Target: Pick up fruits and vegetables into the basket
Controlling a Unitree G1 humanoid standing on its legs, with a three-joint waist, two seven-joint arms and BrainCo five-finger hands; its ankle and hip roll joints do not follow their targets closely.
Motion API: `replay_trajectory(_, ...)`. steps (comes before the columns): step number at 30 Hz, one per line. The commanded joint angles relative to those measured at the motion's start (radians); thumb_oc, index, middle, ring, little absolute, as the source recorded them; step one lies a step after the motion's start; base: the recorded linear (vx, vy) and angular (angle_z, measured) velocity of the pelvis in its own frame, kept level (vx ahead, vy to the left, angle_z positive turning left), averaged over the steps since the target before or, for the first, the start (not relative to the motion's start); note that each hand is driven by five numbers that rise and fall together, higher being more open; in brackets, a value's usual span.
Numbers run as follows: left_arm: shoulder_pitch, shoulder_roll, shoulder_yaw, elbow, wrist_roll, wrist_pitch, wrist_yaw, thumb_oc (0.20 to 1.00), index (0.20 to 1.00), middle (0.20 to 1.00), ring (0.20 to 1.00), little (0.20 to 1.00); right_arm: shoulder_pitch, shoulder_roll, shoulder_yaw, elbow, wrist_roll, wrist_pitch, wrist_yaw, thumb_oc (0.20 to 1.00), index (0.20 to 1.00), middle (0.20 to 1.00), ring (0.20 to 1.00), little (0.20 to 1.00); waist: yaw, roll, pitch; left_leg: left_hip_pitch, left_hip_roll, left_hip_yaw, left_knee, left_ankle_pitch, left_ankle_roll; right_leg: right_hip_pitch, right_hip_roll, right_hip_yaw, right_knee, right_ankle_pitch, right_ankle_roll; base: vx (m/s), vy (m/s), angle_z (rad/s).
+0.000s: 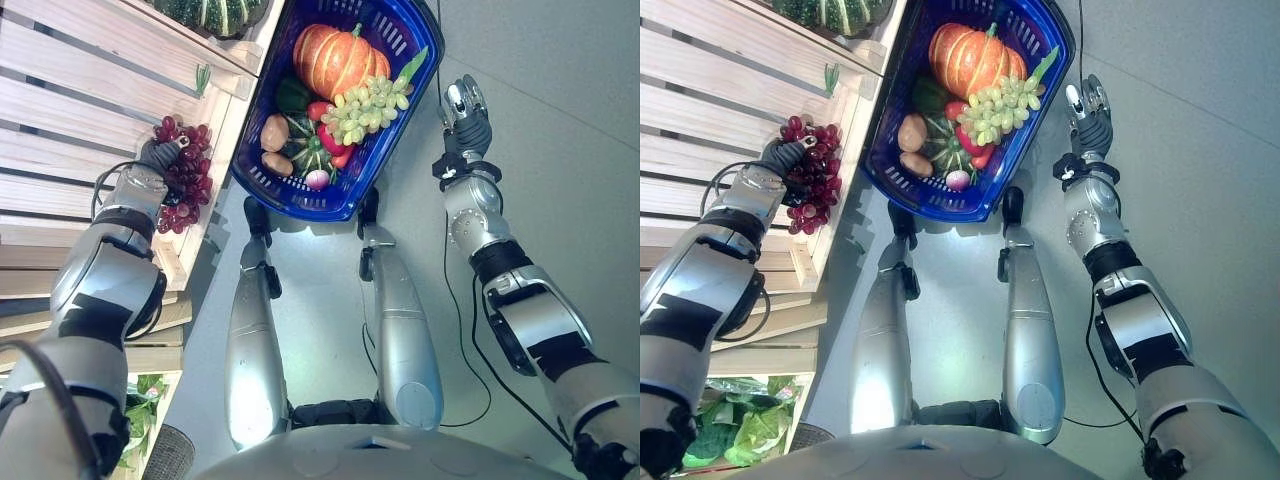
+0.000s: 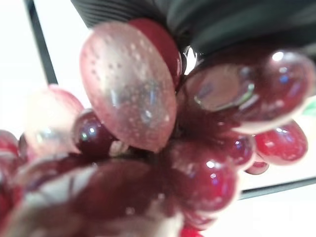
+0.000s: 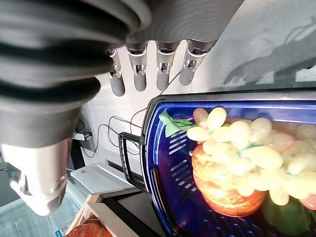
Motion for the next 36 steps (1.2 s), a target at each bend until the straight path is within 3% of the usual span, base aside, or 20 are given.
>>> replay_trajectory(1, 0.071, -0.055, 0.103, -0.051, -0.162, -0.12, 0.019, 0.2, 0.2, 0.2, 0.2, 0.2, 0.057, 0.016, -0.036, -0.091, 0.016, -0.064, -0.003, 1.0, 1.0, 1.0, 1.0, 1.0, 0.023, -0.024, -0.008, -0.024, -0.066, 0.031, 0.049, -0.051, 0.063, 0.056, 0.064, -0.02, -0.059, -0.005, -0.029, 0.0, 0.0, 0.0)
replay_trajectory(4, 0.121, -0.049, 0.167, -0.153, -0.271, -0.215, 0.028, 0.2, 0.2, 0.2, 0.2, 0.2, 0.09, 0.02, -0.047, -0.136, 0.013, -0.068, -0.002, 1.0, 1.0, 1.0, 1.0, 1.0, 0.03, -0.017, -0.008, -0.013, -0.069, 0.028, 0.046, -0.055, 0.063, 0.066, 0.064, -0.023, -0.057, -0.012, -0.03, 0.0, 0.0, 0.0)
replay_trajectory(9, 0.217, -0.056, 0.245, -0.383, -0.384, -0.32, 0.034, 0.2, 0.2, 0.2, 0.2, 0.2, 0.147, 0.029, -0.086, -0.215, -0.01, -0.082, 0.011, 1.0, 1.0, 1.0, 1.0, 1.0, 0.043, -0.002, -0.008, -0.006, -0.076, 0.02, 0.046, -0.063, 0.066, 0.074, 0.065, -0.025, -0.049, -0.024, -0.034, 0.0, 0.0, 0.0)
replay_trajectory(17, 0.293, -0.069, 0.315, -0.625, -0.563, -0.482, -0.128, 0.2, 0.2, 0.2, 0.2, 0.2, 0.196, 0.028, -0.138, -0.306, -0.016, -0.078, 0.078, 1.0, 1.0, 1.0, 1.0, 1.0, 0.06, 0.015, -0.008, 0.007, -0.082, 0.021, 0.037, -0.071, 0.07, 0.087, 0.054, -0.033, -0.049, -0.035, -0.036, 0.0, 0.0, 0.0)
replay_trajectory(28, 0.274, -0.085, 0.31, -0.801, -0.527, -0.519, -0.224, 0.2, 0.2, 0.2, 0.2, 0.2, 0.205, 0.019, -0.118, -0.419, -0.038, 0.009, 0.226, 1.0, 1.0, 1.0, 1.0, 1.0, 0.064, 0.016, -0.008, 0.012, -0.08, 0.03, 0.028, -0.068, 0.073, 0.091, 0.048, -0.043, -0.05, -0.035, -0.036, 0.0, 0.0, 0.0)
replay_trajectory(34, 0.281, -0.104, 0.292, -0.925, -0.426, -0.507, -0.169, 0.2, 0.2, 0.2, 0.2, 0.2, 0.218, 0.006, -0.064, -0.502, -0.201, 0.068, 0.241, 1.0, 1.0, 1.0, 1.0, 1.0, 0.067, 0.014, -0.008, 0.005, -0.08, 0.028, 0.034, -0.067, 0.075, 0.09, 0.042, -0.045, -0.05, -0.032, -0.033, 0.0, 0.0, 0.0)
replay_trajectory(36, 0.29, -0.098, 0.278, -1.0, -0.34, -0.493, -0.12, 0.2, 0.2, 0.2, 0.2, 0.2, 0.217, -0.017, -0.027, -0.545, -0.296, 0.119, 0.235, 1.0, 1.0, 1.0, 1.0, 1.0, 0.07, 0.013, -0.008, 0.005, -0.081, 0.026, 0.036, -0.064, 0.076, 0.092, 0.039, -0.048, -0.051, -0.03, -0.033, 0.01, -0.015, 0.01)
